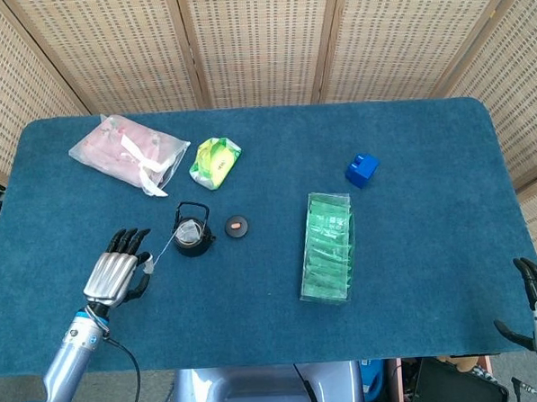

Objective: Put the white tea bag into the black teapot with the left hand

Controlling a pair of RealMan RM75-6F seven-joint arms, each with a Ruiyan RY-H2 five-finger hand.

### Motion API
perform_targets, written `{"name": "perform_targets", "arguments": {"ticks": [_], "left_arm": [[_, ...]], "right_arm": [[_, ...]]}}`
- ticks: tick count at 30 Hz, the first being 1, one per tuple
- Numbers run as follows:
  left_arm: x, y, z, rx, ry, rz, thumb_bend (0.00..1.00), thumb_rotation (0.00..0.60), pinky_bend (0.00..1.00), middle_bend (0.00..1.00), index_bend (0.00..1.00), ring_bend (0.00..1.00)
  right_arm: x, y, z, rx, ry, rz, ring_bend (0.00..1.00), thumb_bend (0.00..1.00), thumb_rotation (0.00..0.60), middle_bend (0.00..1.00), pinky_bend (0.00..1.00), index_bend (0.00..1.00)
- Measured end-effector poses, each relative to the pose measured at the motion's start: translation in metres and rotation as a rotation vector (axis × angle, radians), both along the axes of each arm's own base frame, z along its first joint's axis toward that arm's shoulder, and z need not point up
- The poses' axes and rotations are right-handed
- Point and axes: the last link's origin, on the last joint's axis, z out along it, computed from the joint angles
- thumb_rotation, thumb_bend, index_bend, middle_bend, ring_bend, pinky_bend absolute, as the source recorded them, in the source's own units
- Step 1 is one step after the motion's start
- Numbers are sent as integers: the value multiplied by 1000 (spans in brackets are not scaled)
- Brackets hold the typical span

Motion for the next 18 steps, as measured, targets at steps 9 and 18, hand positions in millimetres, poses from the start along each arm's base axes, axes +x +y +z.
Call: {"name": "perform_targets", "arguments": {"ticks": [9, 18], "left_arm": [[3, -2, -3, -19, 2, 5, 430, 600, 0, 0, 339, 0], [8, 6, 4, 13, 19, -36, 430, 600, 0, 19, 332, 0]], "right_arm": [[0, 0, 0, 1, 1, 2, 34, 123, 600, 182, 100, 115], [0, -1, 1, -3, -1, 1, 34, 123, 600, 182, 100, 115]]}}
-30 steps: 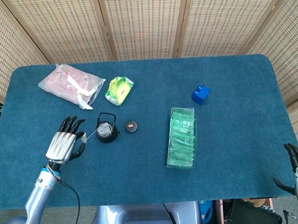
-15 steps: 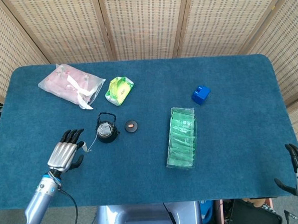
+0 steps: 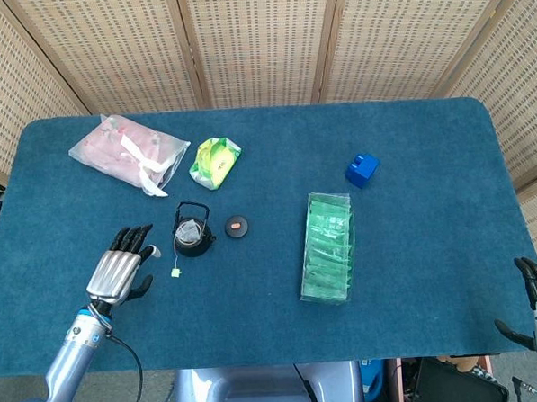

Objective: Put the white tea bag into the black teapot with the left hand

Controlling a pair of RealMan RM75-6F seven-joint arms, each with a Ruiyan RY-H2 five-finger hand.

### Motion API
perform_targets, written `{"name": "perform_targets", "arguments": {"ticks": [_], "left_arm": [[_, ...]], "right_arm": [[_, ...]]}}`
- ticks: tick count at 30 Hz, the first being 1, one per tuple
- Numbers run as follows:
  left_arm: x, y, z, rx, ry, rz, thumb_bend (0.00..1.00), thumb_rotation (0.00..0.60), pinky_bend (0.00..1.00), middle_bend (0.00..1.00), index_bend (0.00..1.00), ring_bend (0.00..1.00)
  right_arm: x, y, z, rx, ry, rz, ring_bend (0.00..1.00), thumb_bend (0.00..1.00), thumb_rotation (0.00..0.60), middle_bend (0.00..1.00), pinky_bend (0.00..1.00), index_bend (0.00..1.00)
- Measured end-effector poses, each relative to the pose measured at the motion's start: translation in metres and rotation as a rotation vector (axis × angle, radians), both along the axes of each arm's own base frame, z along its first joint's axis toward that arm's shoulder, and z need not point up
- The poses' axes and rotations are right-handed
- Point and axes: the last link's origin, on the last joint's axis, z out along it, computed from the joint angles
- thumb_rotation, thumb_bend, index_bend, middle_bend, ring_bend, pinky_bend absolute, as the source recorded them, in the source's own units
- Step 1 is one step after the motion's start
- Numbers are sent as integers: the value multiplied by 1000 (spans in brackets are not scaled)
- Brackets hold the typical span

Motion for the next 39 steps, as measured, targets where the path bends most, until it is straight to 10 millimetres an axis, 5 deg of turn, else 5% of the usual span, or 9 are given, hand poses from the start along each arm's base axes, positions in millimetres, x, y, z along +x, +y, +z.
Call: {"name": "perform_targets", "arguments": {"ticks": [3, 11, 16, 23, 39], "left_arm": [[2, 1, 3, 7, 16, -13, 430, 600, 53, 124, 332, 54], [7, 8, 8, 28, 76, -56, 432, 600, 587, 585, 331, 567], [12, 14, 11, 31, 123, -83, 570, 600, 706, 792, 290, 741], [12, 23, 10, -15, 197, -59, 737, 600, 736, 862, 215, 796], [31, 46, -12, -162, 271, 4, 750, 600, 737, 873, 154, 805]], "right_arm": [[0, 0, -1, 2, -3, 0, 34, 123, 600, 182, 100, 115], [0, -1, -1, 3, -4, 5, 34, 123, 600, 182, 100, 115], [0, -2, -2, 6, -7, 7, 34, 123, 600, 182, 100, 115], [0, -2, -2, 7, -7, 3, 34, 123, 600, 183, 100, 115], [-3, -1, -2, 9, -8, -8, 34, 123, 600, 185, 101, 115]]}}
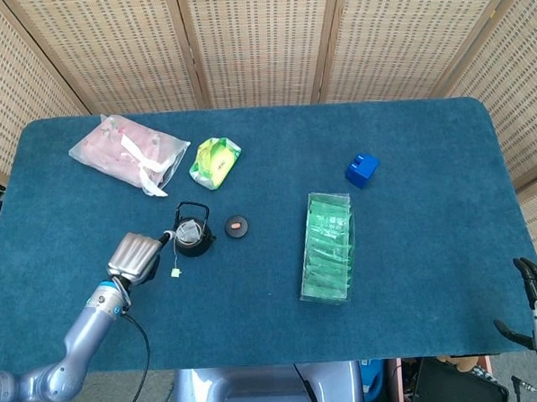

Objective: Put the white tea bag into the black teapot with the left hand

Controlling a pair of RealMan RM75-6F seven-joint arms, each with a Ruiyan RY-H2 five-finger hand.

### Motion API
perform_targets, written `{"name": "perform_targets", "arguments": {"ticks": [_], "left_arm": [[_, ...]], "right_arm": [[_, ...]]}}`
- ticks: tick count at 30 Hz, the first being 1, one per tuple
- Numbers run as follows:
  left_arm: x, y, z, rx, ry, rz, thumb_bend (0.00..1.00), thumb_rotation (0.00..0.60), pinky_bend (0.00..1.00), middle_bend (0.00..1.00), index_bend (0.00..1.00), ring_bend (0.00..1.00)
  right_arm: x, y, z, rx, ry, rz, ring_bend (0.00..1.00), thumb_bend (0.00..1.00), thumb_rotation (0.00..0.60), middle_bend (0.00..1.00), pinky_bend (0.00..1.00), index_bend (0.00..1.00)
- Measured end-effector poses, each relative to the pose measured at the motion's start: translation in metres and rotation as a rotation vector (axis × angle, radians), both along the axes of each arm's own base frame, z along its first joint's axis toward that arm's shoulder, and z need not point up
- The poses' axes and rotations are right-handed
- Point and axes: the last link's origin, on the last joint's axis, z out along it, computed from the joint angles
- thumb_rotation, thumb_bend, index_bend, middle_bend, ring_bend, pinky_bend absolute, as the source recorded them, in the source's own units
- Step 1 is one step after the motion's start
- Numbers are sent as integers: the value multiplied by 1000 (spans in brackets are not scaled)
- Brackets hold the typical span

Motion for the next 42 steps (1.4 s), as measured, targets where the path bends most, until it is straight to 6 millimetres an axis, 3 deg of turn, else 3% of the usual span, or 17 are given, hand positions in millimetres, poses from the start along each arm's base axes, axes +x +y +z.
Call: {"name": "perform_targets", "arguments": {"ticks": [10, 27, 35, 42], "left_arm": [[12, 14, -13, -29, 22, 9, 750, 600, 737, 873, 152, 805], [11, 24, -37, -84, 68, 68, 751, 600, 737, 874, 152, 805], [14, 25, -35, -64, 36, 58, 750, 600, 737, 866, 151, 805], [18, 21, -22, -2, -43, 24, 750, 600, 733, 812, 141, 779]], "right_arm": [[-2, 2, 0, -2, 0, -8, 34, 122, 600, 185, 100, 115], [-3, 2, 1, -5, -1, -14, 34, 123, 600, 185, 100, 115], [-3, 2, 1, -5, 0, -16, 34, 123, 600, 185, 100, 115], [-2, 1, 1, -3, -1, -12, 34, 123, 600, 185, 100, 115]]}}
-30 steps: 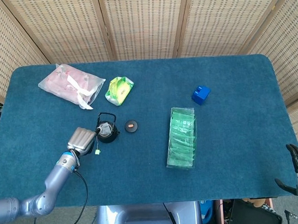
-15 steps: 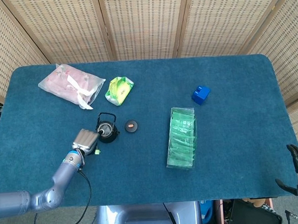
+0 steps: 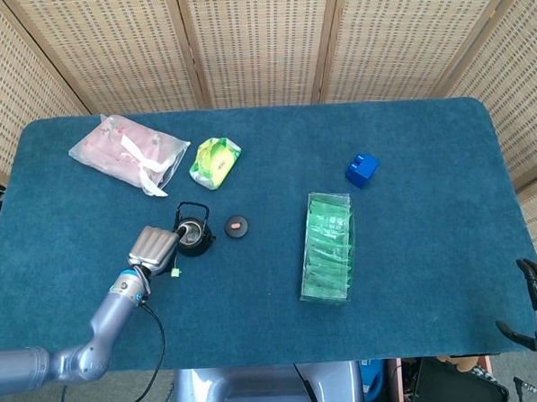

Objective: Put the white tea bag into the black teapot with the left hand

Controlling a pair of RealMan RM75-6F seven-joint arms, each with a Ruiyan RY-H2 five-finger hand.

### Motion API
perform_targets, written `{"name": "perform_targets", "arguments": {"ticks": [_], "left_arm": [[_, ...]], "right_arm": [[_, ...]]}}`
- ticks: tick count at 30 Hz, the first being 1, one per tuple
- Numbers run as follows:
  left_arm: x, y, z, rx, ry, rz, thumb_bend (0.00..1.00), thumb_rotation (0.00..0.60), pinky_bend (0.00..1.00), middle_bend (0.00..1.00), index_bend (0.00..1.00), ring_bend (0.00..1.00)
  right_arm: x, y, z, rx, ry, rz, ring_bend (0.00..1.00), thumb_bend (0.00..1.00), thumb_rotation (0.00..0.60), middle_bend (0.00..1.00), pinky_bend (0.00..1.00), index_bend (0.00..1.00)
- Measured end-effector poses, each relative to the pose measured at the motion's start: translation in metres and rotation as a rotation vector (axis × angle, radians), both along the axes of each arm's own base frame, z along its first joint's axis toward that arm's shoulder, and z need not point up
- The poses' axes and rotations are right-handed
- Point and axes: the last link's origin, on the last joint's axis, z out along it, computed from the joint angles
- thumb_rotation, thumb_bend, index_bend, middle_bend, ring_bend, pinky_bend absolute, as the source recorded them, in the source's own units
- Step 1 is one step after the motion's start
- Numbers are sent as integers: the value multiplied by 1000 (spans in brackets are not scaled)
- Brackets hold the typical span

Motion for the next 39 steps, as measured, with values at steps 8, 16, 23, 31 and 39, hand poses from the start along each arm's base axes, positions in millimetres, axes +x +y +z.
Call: {"name": "perform_targets", "arguments": {"ticks": [8, 16, 23, 31, 39], "left_arm": [[-5, -17, 28, 122, -134, -56, 750, 600, 684, 697, 139, 659], [-35, -47, 61, 293, -265, -31, 647, 600, 456, 516, 139, 450], [-63, -81, 81, 392, -322, -9, 558, 600, 181, 330, 139, 254], [-93, -129, 102, 513, -372, 4, 549, 600, 47, 240, 139, 155], [-113, -160, 106, 536, -368, 73, 548, 600, 0, 197, 139, 102]], "right_arm": [[2, -5, -2, 7, -1, 18, 35, 122, 600, 185, 100, 115], [7, -12, -4, 22, -1, 47, 34, 123, 600, 185, 100, 115], [14, -20, -6, 39, 3, 80, 34, 123, 600, 185, 100, 115], [27, -27, -11, 71, 11, 137, 34, 122, 600, 185, 100, 115], [33, -29, -14, 88, 11, 159, 34, 122, 600, 185, 100, 115]]}}
